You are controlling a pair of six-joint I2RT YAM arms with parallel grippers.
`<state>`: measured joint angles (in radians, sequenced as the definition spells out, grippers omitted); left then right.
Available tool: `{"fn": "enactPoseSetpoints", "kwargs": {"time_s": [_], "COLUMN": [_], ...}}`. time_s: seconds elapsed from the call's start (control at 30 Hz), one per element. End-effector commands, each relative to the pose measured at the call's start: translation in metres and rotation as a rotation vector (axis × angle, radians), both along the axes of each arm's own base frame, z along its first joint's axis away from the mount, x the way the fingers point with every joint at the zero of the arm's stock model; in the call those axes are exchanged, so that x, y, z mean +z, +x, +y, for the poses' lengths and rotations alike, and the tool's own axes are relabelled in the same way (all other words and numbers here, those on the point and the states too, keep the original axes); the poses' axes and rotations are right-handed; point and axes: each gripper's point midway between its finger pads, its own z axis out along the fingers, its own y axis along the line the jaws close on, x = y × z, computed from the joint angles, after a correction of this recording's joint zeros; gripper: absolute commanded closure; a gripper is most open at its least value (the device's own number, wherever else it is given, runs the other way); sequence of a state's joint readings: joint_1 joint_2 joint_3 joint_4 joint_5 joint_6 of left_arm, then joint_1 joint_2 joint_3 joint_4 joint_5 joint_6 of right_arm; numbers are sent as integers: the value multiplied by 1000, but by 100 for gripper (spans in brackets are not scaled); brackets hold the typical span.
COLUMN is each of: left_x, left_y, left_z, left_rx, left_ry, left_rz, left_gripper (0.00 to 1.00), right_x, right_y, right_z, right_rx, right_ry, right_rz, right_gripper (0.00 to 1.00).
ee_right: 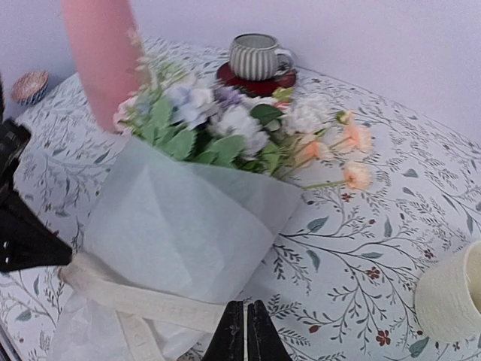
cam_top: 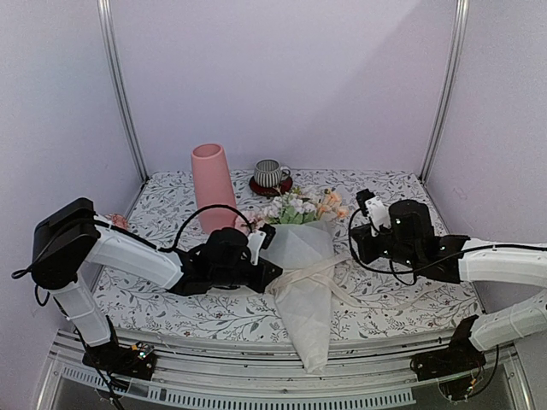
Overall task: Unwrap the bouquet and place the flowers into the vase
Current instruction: Untie the half-tied ribbon from the folded wrapping paper.
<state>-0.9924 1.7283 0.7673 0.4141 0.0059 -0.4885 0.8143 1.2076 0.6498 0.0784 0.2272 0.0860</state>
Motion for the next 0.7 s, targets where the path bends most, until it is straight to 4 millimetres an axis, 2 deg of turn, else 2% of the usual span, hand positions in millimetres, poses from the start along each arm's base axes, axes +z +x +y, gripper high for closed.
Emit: {"fn": "enactPoseSetpoints", "kwargs": {"time_s": [0.0,0.17,0.23,0.37,0.5,0.57,0.67], "left_x": [-3,-4,-4,-3,-1,0,1], "left_y": [4,1,1,0,0,-1,-1], "left_z": [5,6,6,7,6,5,5], "left_rx": [18,14,14,15,13,9,10], "left_ry": [-9,-11,-13,-23,-32,-36,-37], "left_rz": [-3,-2,-2,-3,-4,-5,-7], "left_gripper": [100,100,100,100,100,100,100], "right_x": [10,-6,-7,1,4,1,-13], "right_y": [19,32,31,18,-7,-20,-37], "right_z": [-42,-84,-82,-42,2,20,46], "right_rx": [-194,-402,-398,-127,180,278,362], "right_ry": [147,184,212,211,214,187,57], "right_rz": [8,63,84,95,143,170,158], "right_gripper": [96,97,97,94,64,59,54]}}
